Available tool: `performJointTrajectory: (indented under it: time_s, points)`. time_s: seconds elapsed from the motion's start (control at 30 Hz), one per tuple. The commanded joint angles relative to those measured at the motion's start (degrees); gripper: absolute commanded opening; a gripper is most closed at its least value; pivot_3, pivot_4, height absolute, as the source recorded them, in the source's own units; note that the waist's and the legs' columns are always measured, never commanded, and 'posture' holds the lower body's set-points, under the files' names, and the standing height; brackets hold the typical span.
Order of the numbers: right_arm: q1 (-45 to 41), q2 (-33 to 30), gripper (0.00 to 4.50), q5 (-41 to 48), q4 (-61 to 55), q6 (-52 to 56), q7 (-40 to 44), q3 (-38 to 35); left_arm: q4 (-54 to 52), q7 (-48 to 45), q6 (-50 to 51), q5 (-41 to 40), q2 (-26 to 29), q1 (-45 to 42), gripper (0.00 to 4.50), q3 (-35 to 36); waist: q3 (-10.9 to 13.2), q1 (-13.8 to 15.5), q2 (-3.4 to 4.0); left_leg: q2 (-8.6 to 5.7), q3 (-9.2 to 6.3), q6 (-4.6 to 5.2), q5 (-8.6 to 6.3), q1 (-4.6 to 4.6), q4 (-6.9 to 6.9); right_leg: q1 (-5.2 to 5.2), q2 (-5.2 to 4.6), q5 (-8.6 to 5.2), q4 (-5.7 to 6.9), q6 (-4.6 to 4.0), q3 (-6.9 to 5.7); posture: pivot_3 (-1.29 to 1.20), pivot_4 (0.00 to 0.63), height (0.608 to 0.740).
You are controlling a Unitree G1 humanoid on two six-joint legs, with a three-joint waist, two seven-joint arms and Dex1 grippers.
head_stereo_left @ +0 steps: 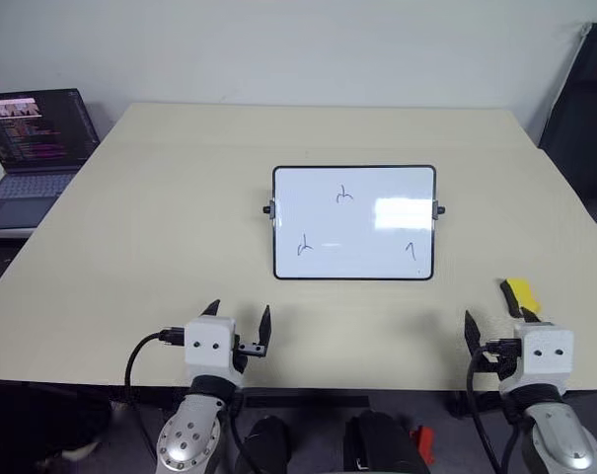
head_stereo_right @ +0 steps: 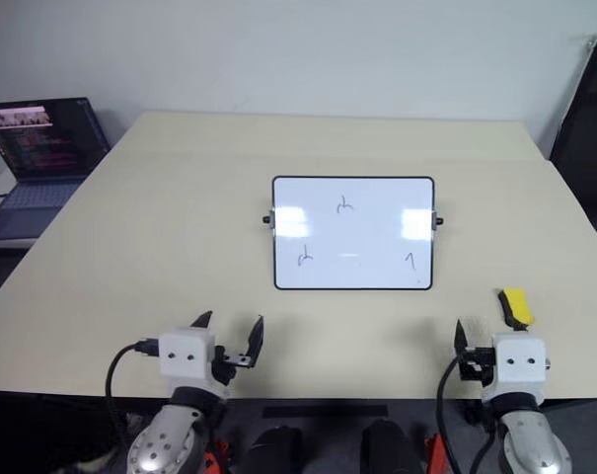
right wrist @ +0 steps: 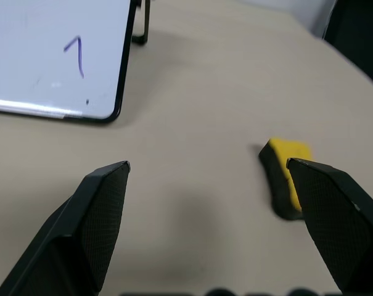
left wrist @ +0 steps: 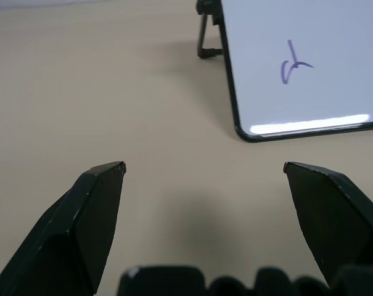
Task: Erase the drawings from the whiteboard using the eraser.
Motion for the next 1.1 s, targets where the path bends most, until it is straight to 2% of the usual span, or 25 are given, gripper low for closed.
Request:
performJointTrajectory:
  time_s: [0.03,0.3,0.5,0.7,1.1]
  points:
    - [-0.70,-0.93,4.44,-0.10,-2.22,0.72,-0.05,-2.04,-0.96,0.34,-1.11,-0.22,-0.65,0.12,4.50,-1.27,-0.02,0.01,-0.03,0.00,-0.01,0.00,0.00,0.01,0.00,0.00,0.00,0.00,0.00,0.00,0.00,0.00,0.150,0.740]
    - [3.09,-0.26,4.44,-0.27,-4.98,1.46,-0.33,-2.28,0.57,-0.18,-3.03,-0.55,0.01,1.65,4.50,-1.10,-0.03,0.06,-0.01,0.00,-0.05,-0.06,-0.04,-0.04,-0.08,-0.02,0.00,-0.05,-0.02,-0.06,-0.01,0.00,0.150,0.740]
    - [2.47,1.36,4.44,-1.03,-3.47,1.17,-1.54,-0.17,1.78,-0.35,-3.63,-0.68,0.83,-0.03,4.50,1.09,-0.03,0.05,-0.01,0.02,-0.06,-0.07,-0.05,-0.02,-0.04,-0.02,0.00,-0.06,0.00,-0.06,-0.03,0.00,0.150,0.740]
    - [-1.52,2.19,4.44,-2.13,0.64,0.88,-3.11,1.14,4.25,-0.27,-4.17,-0.66,0.87,-4.10,4.50,2.72,-0.05,0.05,-0.01,0.02,-0.01,-0.07,-0.05,0.00,-0.01,0.00,0.00,-0.06,-0.01,-0.05,-0.03,0.00,0.150,0.740]
    - [0.15,3.60,4.44,-3.08,0.51,-1.22,-4.53,0.71,6.52,-3.60,-4.87,-1.74,2.74,-10.31,4.50,3.64,-0.07,0.13,0.00,-0.04,-0.04,-0.07,-0.05,0.00,-0.03,0.01,0.05,-0.05,0.07,-0.01,-0.05,0.00,0.150,0.740]
